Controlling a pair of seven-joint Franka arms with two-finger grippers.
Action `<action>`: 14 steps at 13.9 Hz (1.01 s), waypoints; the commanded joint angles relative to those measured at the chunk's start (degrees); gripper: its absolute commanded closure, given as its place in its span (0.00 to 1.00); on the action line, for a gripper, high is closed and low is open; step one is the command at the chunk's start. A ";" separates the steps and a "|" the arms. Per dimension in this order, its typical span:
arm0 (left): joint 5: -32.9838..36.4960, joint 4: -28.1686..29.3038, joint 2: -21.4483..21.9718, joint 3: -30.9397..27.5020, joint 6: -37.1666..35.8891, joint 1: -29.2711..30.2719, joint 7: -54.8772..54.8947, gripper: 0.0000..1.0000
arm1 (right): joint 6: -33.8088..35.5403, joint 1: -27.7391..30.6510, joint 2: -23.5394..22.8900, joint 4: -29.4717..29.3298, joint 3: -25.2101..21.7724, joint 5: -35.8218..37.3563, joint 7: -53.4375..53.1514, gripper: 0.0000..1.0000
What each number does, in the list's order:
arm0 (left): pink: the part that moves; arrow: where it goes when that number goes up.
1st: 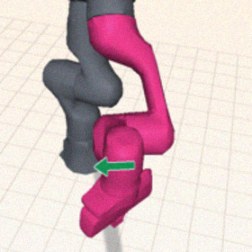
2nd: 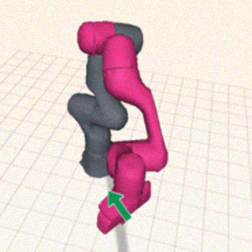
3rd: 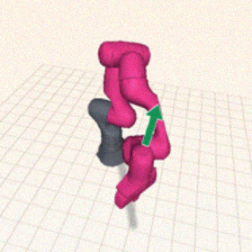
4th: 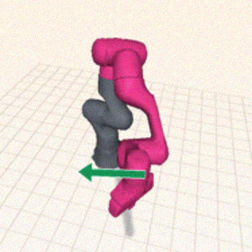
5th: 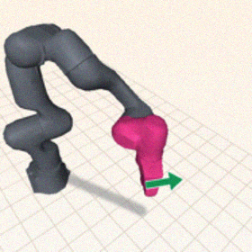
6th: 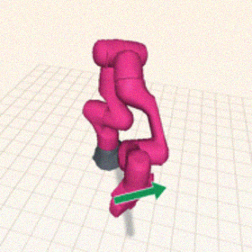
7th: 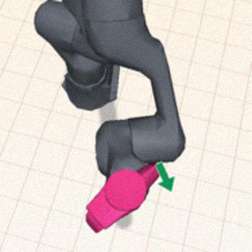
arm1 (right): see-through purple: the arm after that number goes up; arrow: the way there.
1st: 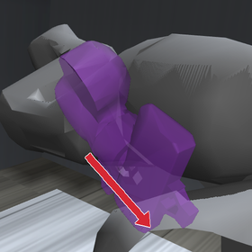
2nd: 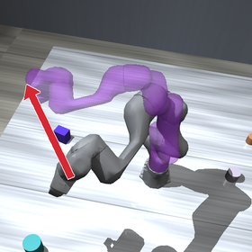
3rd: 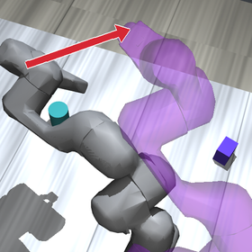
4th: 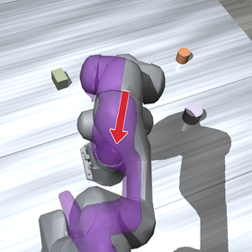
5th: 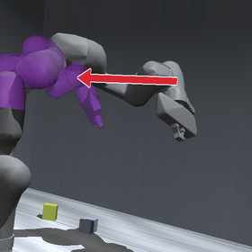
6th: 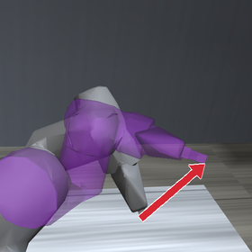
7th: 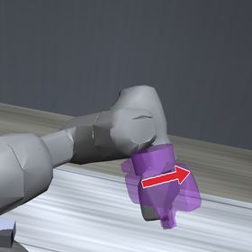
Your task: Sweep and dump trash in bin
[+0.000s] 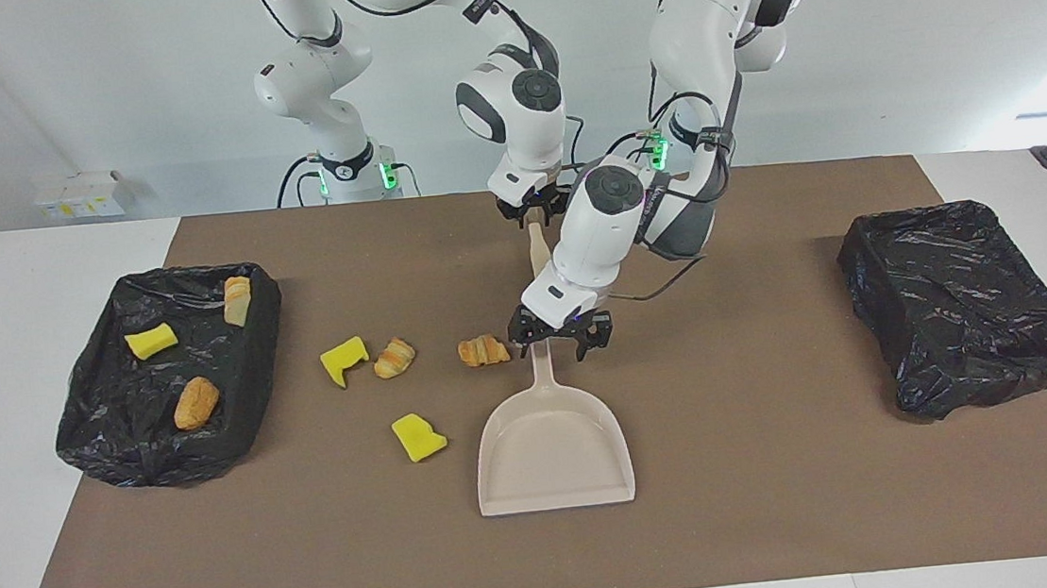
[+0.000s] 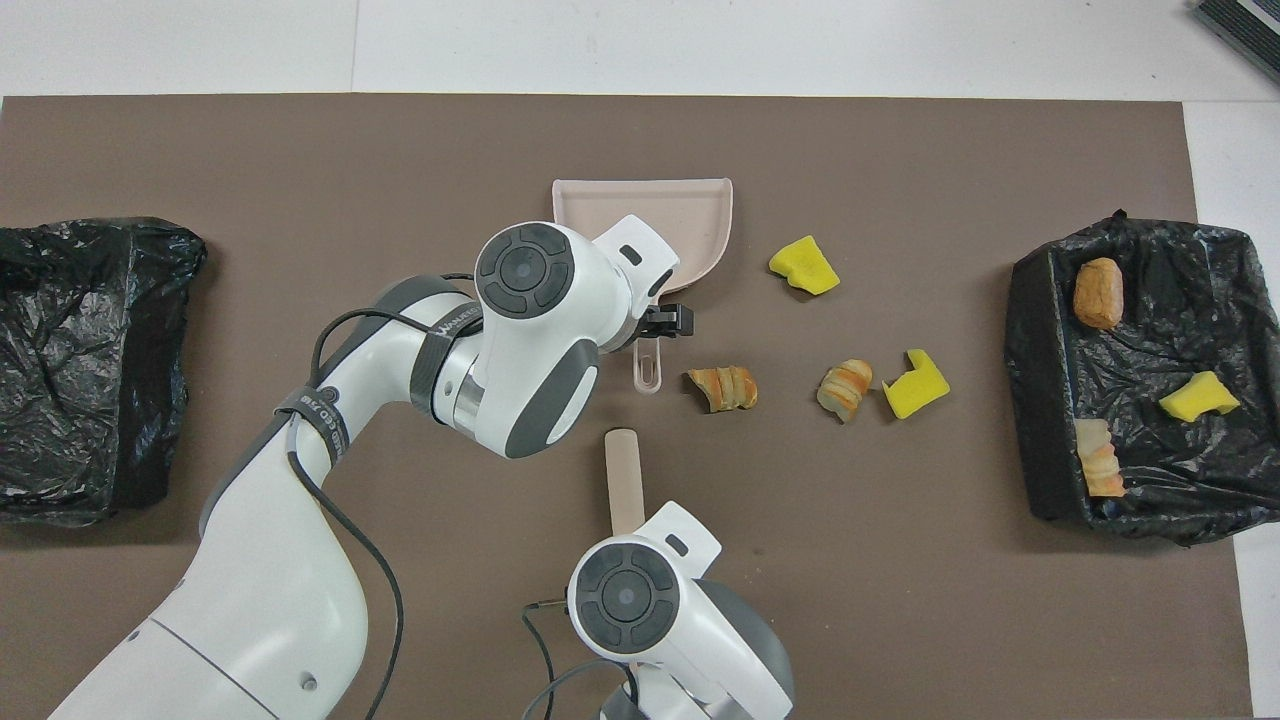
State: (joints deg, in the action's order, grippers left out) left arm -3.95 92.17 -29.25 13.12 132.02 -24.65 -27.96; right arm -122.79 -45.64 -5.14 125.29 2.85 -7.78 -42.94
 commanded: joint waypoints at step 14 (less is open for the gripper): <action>6.23 -0.41 3.22 -1.26 -6.14 1.17 10.78 1.00 | 21.53 14.43 9.89 -0.40 -0.66 -0.04 -0.39 1.00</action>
State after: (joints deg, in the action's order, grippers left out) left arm 1.19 91.79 -28.47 12.33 129.36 -24.85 -22.91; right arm -103.58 -34.20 3.08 124.82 2.08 -7.80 -42.95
